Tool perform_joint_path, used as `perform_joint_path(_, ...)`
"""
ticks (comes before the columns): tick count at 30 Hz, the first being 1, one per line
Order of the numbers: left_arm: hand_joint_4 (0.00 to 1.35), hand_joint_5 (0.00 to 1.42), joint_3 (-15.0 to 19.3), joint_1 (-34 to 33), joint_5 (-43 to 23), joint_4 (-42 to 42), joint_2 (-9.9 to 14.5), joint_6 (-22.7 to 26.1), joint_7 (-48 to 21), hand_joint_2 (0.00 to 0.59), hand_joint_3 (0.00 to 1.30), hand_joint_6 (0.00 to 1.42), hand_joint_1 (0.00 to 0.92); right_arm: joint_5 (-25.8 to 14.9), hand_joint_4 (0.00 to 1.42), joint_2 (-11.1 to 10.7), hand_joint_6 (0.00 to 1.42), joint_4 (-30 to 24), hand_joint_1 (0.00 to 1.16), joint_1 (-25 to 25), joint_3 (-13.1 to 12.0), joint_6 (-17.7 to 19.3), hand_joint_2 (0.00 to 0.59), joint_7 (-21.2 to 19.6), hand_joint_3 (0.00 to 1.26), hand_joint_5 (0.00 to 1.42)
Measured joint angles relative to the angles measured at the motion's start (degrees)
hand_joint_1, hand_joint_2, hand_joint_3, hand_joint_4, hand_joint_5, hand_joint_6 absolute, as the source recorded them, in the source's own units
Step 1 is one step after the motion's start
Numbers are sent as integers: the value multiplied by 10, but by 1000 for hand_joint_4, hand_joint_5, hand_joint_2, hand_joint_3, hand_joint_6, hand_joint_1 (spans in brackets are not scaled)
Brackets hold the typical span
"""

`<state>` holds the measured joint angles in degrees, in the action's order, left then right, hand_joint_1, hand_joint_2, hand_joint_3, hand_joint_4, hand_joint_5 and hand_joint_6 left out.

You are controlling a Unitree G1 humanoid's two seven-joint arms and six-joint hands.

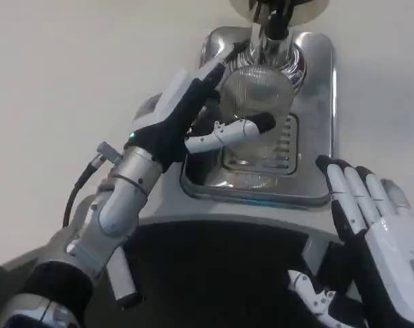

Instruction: Grasp the cup under the faucet to collect the drink, then remove the cup.

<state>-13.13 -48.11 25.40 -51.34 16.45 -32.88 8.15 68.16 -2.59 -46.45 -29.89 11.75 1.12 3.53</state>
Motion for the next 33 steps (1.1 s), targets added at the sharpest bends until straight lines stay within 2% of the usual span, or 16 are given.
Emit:
perform_joint_path(6,0,255,7,4,-8,16,5,0,-5,0,0,223,2,0,0,0,0,0,474,0,0,0,459,0,0,0)
perform_joint_path(12,0,231,50,46,-53,76,30,4,-17,0,0,204,0,-1,0,0,0,1,427,1,0,0,471,0,0,0)
perform_joint_path(17,0,128,95,97,-102,149,38,39,-35,0,0,144,0,-1,0,0,0,2,414,1,1,-1,469,0,0,0)
perform_joint_path(21,0,58,127,133,-157,250,39,79,-73,49,0,31,0,-2,0,0,0,3,382,1,3,-1,472,0,0,0)
perform_joint_path(25,0,26,143,153,-217,318,32,112,-120,94,0,0,0,-2,0,0,0,3,376,1,7,-1,471,0,0,0)
perform_joint_path(33,0,3,173,174,-329,418,22,171,-193,118,0,0,0,-2,0,-1,0,3,317,-2,10,-1,479,-1,0,0)
